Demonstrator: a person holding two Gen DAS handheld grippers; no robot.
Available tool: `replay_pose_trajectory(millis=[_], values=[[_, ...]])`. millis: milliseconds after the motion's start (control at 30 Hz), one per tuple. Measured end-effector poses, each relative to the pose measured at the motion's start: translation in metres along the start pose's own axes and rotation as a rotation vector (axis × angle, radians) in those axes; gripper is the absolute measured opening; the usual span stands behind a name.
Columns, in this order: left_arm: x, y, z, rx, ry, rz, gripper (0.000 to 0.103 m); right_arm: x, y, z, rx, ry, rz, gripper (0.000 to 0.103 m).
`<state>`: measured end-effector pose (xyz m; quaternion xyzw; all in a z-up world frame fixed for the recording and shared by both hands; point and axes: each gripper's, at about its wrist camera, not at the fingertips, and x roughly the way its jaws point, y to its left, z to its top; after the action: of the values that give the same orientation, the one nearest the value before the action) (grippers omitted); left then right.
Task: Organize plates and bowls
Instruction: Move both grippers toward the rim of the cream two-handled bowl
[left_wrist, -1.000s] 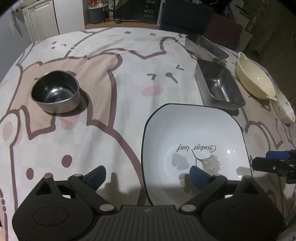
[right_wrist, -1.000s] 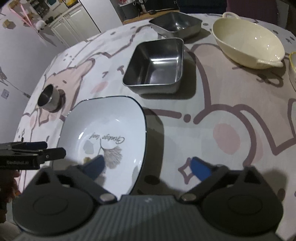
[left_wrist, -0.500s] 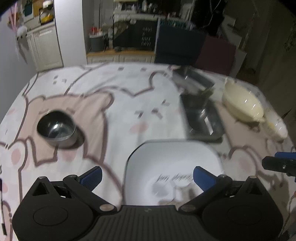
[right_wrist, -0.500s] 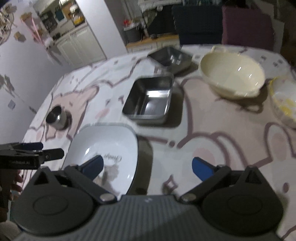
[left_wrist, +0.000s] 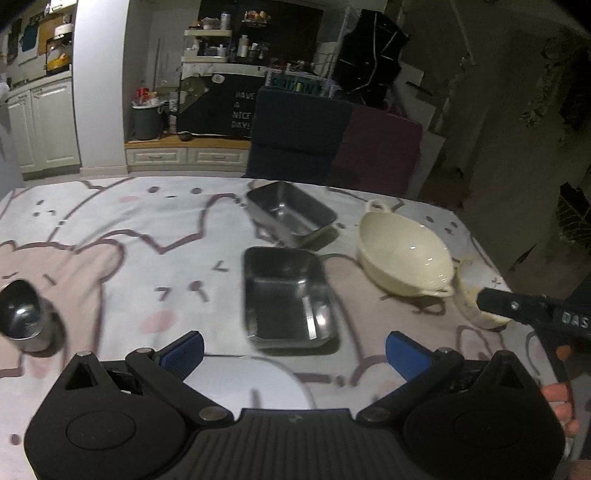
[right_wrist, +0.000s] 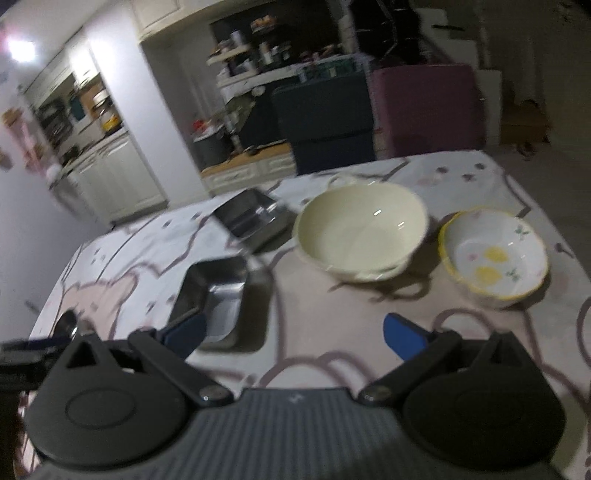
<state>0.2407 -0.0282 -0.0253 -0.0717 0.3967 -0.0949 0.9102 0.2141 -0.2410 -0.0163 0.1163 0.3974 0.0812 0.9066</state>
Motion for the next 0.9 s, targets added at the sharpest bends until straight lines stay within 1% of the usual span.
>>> replay_pose_trajectory(millis=[100, 167, 200, 233, 300, 400, 433, 467, 500, 533, 567, 600, 667, 733, 833, 900], values=[[0.012, -0.016, 0.010, -0.013, 0.013, -0.049, 0.103, 0.006, -0.020, 0.012, 0.010, -0.032, -0.017, 0.103], [0.021, -0.027, 0.018, -0.006, 0.010, -0.063, 0.100, 0.011, -0.029, 0.019, 0.001, -0.052, -0.022, 0.103], [0.026, -0.032, 0.023, -0.009, 0.003, -0.068, 0.097, 0.014, -0.035, 0.024, -0.006, -0.065, -0.028, 0.103], [0.031, -0.036, 0.028, -0.022, -0.003, -0.076, 0.093, 0.017, -0.039, 0.028, -0.011, -0.074, -0.035, 0.103], [0.043, -0.042, 0.039, -0.070, -0.012, -0.107, 0.090, 0.027, -0.050, 0.042, 0.000, -0.069, -0.038, 0.103], [0.066, -0.046, 0.054, -0.149, -0.016, -0.148, 0.081, 0.042, -0.069, 0.063, 0.070, -0.066, 0.006, 0.099], [0.075, -0.047, 0.058, -0.168, -0.013, -0.153, 0.078, 0.046, -0.073, 0.069, 0.086, -0.069, 0.011, 0.093], [0.083, -0.047, 0.061, -0.187, -0.010, -0.158, 0.076, 0.052, -0.078, 0.075, 0.096, -0.071, 0.015, 0.085], [0.094, -0.047, 0.064, -0.207, -0.007, -0.165, 0.072, 0.059, -0.082, 0.081, 0.104, -0.070, 0.011, 0.081], [0.102, -0.046, 0.066, -0.223, -0.004, -0.172, 0.067, 0.067, -0.087, 0.089, 0.112, -0.064, 0.001, 0.074], [0.112, -0.045, 0.068, -0.240, 0.003, -0.179, 0.064, 0.075, -0.091, 0.093, 0.120, -0.058, -0.012, 0.068], [0.121, -0.044, 0.069, -0.252, 0.014, -0.185, 0.060, 0.084, -0.095, 0.097, 0.125, -0.053, -0.022, 0.065], [0.138, -0.043, 0.073, -0.252, 0.033, -0.183, 0.057, 0.103, -0.105, 0.103, 0.127, -0.033, -0.039, 0.054], [0.153, -0.042, 0.076, -0.243, 0.039, -0.172, 0.053, 0.119, -0.115, 0.106, 0.131, -0.010, -0.065, 0.052], [0.174, -0.038, 0.079, -0.239, 0.058, -0.180, 0.049, 0.142, -0.125, 0.109, 0.147, 0.012, -0.083, 0.044], [0.186, -0.037, 0.081, -0.241, 0.068, -0.188, 0.047, 0.155, -0.131, 0.110, 0.150, 0.020, -0.095, 0.044]])
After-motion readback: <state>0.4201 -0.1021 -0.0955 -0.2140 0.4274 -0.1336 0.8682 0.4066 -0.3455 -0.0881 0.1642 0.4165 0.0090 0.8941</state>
